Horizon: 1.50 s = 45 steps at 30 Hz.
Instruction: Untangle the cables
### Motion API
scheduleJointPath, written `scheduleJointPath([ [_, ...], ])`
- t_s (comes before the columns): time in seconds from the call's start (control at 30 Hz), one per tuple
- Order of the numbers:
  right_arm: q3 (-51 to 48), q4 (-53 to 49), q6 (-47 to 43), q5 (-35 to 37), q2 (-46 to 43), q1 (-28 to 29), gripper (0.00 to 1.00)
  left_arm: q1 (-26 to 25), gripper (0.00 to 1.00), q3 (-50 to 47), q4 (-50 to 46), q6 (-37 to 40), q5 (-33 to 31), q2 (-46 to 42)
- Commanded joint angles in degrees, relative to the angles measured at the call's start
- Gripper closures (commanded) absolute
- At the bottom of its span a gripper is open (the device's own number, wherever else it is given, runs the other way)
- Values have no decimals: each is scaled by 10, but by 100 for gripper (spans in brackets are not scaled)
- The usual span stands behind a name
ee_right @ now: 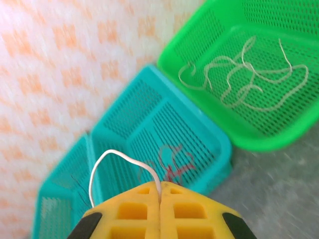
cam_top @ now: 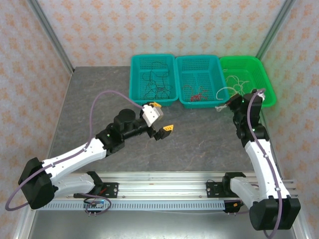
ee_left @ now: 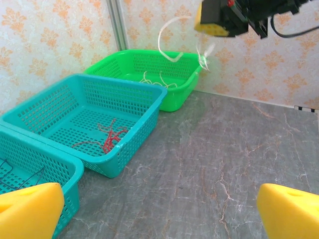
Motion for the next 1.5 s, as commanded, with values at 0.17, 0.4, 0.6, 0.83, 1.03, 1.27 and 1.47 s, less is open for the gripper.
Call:
scheduleJointPath([
  [0.17,31,223,148,-22,135,-116,100,-9,0,-12,6,-13,-23,-62],
  [0.4,111,227,132,-33,304,-155,100,-9,0,-24,-14,-42,-136,-81],
  [0.6,171,176,83,-37,364,-166,45,-9,0,-2,-89,-79,-317,-66],
  [0.83,108,143,2,-101,269,-160,35,35,0,-51,-71,-124,-435,-90],
  [1.03,-52,120,-181,58,107,-66,29,177,0,-114,-67,-190,-508,-113],
  [1.27,-192,251,-252,195,131,12,23,252,0,-166,18,-95,-541,-53],
  [1.47,-196,379,-303,222,248,28,16,305,0,-169,81,-82,-454,20],
])
